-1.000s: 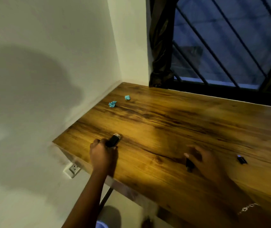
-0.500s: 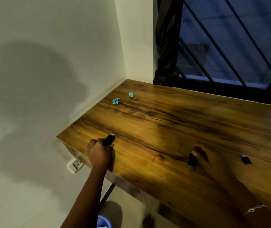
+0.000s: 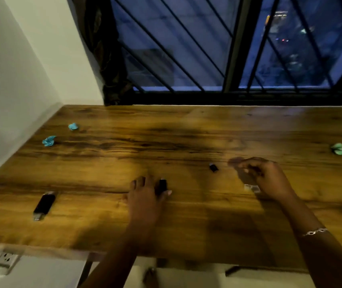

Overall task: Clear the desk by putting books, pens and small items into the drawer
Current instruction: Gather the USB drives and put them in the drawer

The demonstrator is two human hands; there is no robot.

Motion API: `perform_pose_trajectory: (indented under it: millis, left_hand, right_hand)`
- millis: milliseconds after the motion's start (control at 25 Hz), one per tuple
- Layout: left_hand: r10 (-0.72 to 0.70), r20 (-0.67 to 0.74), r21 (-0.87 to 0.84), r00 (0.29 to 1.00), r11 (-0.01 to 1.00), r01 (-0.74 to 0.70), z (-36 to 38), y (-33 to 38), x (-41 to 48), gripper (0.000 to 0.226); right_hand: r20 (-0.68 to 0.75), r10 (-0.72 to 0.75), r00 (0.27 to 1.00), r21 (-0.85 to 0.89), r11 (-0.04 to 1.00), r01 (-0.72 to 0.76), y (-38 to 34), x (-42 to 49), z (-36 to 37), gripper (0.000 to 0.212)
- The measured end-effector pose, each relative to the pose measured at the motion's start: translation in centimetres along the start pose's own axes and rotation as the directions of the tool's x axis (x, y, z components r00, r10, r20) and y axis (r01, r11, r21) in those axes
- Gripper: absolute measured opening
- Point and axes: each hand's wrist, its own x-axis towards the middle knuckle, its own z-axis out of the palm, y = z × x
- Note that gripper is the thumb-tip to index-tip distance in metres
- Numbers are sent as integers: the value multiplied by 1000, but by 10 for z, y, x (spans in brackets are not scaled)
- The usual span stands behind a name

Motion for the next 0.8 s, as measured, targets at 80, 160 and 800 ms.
perform_pose_trajectory:
  millis: [80, 160, 800]
  left_hand:
    - [-20, -9, 19, 1000, 1000, 20, 9, 3, 3, 59]
    - [-30, -43, 49, 999, 998, 32, 15, 5, 6, 59]
    - [25, -35, -557, 999, 829, -41, -3, 31, -4, 14]
  right_hand:
    - [21, 69, 997, -21, 997, -68, 13, -9, -13, 21]
    - [118, 128, 985, -75, 990, -120, 26, -17, -15, 23]
    - [20, 234, 972, 526, 825, -209, -11, -15, 13, 25]
